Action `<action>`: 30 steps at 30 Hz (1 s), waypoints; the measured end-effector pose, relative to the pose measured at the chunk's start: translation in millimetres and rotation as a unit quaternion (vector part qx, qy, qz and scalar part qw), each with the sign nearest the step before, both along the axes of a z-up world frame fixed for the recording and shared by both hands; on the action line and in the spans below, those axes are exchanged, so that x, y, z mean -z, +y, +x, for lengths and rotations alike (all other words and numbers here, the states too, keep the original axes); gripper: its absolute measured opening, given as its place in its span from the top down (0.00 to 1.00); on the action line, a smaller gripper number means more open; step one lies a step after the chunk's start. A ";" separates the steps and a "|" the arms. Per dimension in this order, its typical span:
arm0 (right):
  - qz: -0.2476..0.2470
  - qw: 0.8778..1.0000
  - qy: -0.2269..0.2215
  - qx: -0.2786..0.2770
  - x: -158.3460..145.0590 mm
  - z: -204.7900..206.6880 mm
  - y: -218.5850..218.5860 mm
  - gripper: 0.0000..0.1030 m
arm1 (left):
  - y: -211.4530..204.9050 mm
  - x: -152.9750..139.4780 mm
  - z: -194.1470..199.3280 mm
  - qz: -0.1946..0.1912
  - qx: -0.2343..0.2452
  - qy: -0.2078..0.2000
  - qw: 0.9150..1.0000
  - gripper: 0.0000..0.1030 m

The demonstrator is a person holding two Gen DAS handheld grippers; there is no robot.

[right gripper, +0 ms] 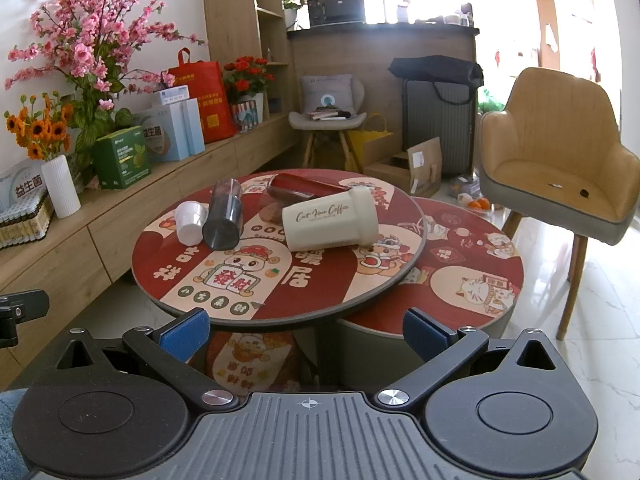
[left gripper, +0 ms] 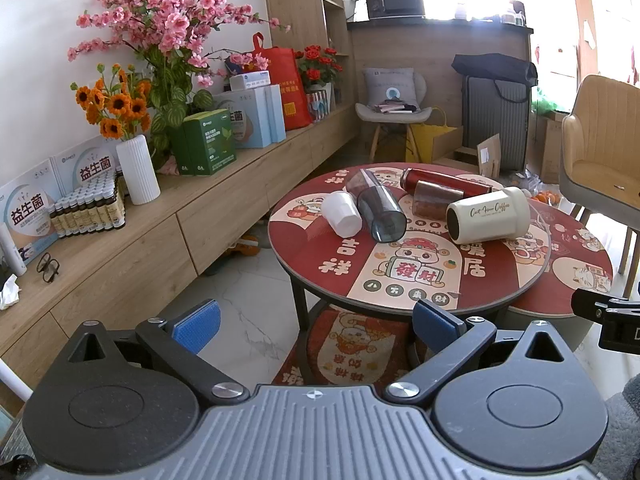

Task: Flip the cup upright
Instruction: 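Move the left tool toward the brown translucent cup on the table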

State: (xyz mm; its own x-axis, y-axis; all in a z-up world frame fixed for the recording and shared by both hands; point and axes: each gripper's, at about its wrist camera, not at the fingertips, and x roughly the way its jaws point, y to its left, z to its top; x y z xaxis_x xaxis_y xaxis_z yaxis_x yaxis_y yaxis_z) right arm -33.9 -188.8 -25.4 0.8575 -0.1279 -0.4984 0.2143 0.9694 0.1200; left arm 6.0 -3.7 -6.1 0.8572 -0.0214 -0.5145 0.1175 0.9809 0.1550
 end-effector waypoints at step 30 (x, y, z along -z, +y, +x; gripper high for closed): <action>0.017 1.000 0.016 -0.003 20.1 14.8 -2.9 0.00 | -5.0 15.5 19.5 0.006 0.006 0.029 1.000 0.00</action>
